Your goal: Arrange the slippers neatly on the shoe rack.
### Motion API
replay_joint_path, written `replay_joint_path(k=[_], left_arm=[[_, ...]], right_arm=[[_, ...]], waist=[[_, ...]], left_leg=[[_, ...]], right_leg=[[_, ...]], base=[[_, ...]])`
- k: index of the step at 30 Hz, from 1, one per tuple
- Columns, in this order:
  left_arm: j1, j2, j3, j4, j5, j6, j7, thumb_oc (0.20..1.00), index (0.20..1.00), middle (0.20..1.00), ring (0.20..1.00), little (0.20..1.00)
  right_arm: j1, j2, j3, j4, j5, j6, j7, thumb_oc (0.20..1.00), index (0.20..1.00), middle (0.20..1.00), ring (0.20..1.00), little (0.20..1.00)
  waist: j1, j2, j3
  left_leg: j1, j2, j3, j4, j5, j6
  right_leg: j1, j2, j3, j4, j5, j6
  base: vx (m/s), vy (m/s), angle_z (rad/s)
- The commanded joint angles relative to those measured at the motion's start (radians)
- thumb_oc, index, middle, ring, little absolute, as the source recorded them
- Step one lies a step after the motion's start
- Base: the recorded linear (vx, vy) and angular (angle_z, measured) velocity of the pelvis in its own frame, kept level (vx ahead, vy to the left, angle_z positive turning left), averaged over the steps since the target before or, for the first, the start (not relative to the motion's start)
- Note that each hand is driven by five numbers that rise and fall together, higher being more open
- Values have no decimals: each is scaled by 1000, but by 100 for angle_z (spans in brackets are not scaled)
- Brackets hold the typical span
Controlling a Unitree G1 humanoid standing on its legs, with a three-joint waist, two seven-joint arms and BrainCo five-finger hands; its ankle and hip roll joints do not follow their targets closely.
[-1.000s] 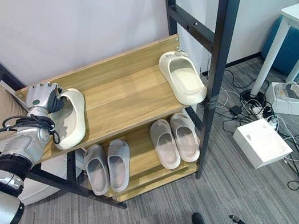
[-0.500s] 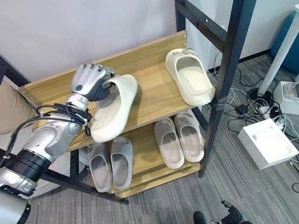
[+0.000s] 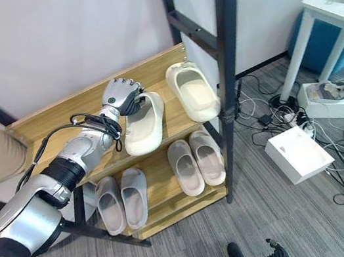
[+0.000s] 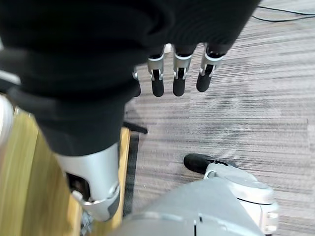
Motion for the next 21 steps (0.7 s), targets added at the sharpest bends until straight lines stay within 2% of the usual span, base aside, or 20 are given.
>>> replay_joint_path(k=[1, 10, 13, 14, 15, 16, 21], left_arm=[[-169, 0, 18, 155, -47, 16, 20, 200, 200, 200, 200, 200], [-181, 7, 88, 259, -142, 42, 49, 200, 200, 200, 200, 200], [-171, 2, 107, 266, -153, 49, 55, 200, 200, 200, 200, 200], [-164, -4, 108, 266, -150, 51, 53, 244, 244, 244, 244, 244], [-164, -4, 108, 266, -150, 51, 53, 749, 749, 749, 749, 749], [-160, -17, 107, 268, -148, 51, 47, 1000, 1000, 1000, 1000, 1000], [-165, -84, 100, 295, -183, 54, -13, 1000, 1000, 1000, 1000, 1000]], right_arm=[[-47, -27, -7, 16, 42, -25, -30, 1000, 1000, 1000, 1000, 1000], [-71, -26, 3, 15, 47, -26, -38, 1000, 1000, 1000, 1000, 1000], [-78, -25, 6, 10, 52, -28, -39, 1000, 1000, 1000, 1000, 1000], [-77, -23, 7, 11, 53, -26, -40, 1000, 1000, 1000, 1000, 1000], [-77, -23, 7, 11, 53, -26, -40, 1000, 1000, 1000, 1000, 1000], [-73, -22, 8, 14, 53, -26, -38, 1000, 1000, 1000, 1000, 1000], [-75, -17, 19, 27, 53, -11, -28, 1000, 1000, 1000, 1000, 1000]], waist=[[-26, -28, 33], [-62, -13, 50], [-60, -13, 58], [-57, -13, 58], [-57, -13, 58], [-56, -14, 59], [-43, -19, 55]], left_leg=[[71, 39, -13, 0, -54, -64], [45, 44, 11, 0, -45, -69], [36, 48, 14, 0, -41, -71], [37, 48, 13, 0, -40, -72], [37, 48, 13, 0, -40, -72], [39, 49, 10, 0, -40, -72], [59, 49, -9, 0, -43, -71]], right_leg=[[42, -10, -22, 1, -81, 68], [-4, -5, 4, 1, -69, 62], [-12, -2, 4, 1, -70, 60], [-11, -2, 2, 1, -71, 60], [-11, -2, 2, 1, -71, 60], [-7, -1, 0, 1, -73, 59], [32, 0, -21, 1, -88, 54]], base=[[24, -15, -22], [5, -17, -14], [-6, -21, -6], [0, 0, 0], [0, 0, 0], [0, 0, 0], [8, -3, 7]])
